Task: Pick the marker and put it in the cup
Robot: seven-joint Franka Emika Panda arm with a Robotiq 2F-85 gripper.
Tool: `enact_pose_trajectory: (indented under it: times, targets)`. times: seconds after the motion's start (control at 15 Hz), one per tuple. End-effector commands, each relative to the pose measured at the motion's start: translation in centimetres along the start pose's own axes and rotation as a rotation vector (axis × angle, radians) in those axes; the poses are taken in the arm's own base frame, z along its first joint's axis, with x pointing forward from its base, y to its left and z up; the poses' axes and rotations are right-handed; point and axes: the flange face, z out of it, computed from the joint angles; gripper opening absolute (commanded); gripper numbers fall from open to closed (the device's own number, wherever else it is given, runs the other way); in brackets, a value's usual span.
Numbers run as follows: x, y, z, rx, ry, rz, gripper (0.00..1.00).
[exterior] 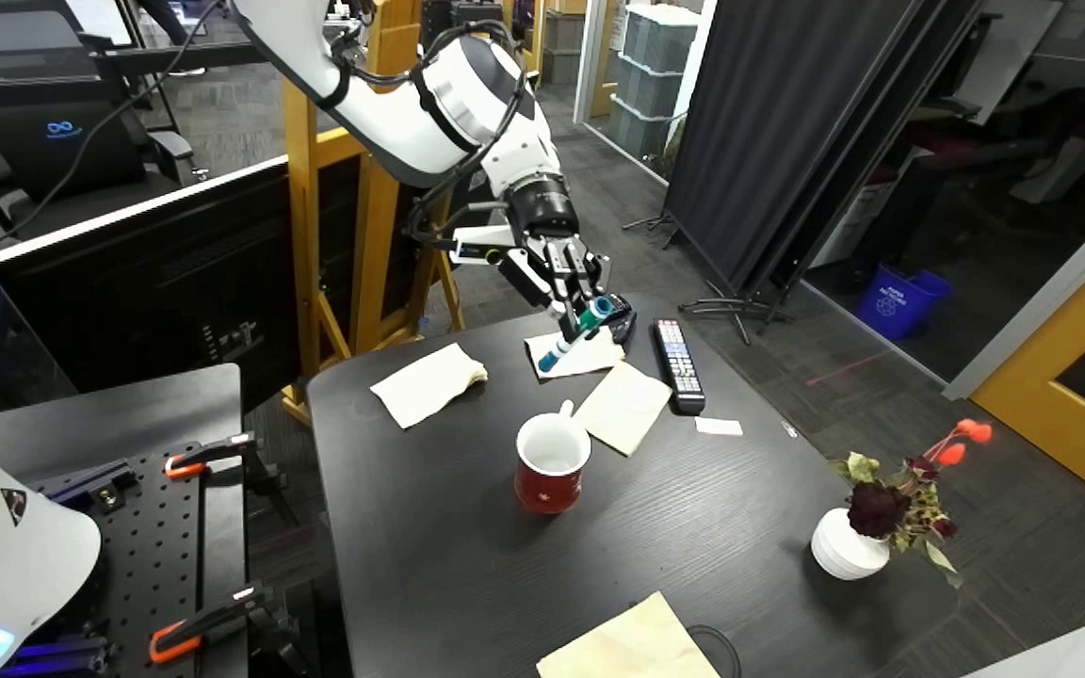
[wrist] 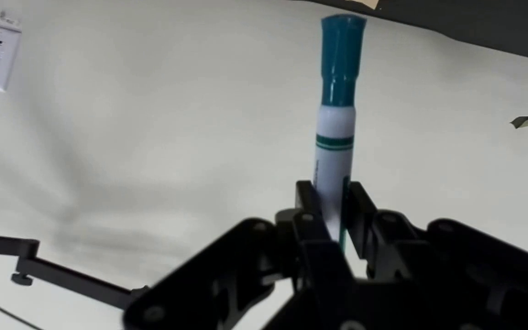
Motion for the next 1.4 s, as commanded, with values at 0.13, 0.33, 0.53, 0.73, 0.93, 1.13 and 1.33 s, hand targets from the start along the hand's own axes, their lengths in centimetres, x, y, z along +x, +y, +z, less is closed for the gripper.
enact_pose_trajectory:
  times: [0.13,0.33,0.53,0.73,0.93,1.13,1.33]
  targets:
    - [-3.0,1.3,-1.9,-0.037,0.087,0.061,0.05]
    - [-4.2,1.4,-1.4,-0.023,0.099,0.095,0.05]
    - [-4.8,1.2,-0.1,-0.015,0.128,0.145,0.05]
    - [-5.2,0.6,1.4,-0.008,0.148,0.185,0.05]
    - [-5.4,-0.3,3.0,0.000,0.155,0.195,0.05]
    - [-5.5,-1.4,4.4,0.005,0.152,0.179,0.05]
    - [-5.7,-2.3,5.4,0.013,0.143,0.169,0.05]
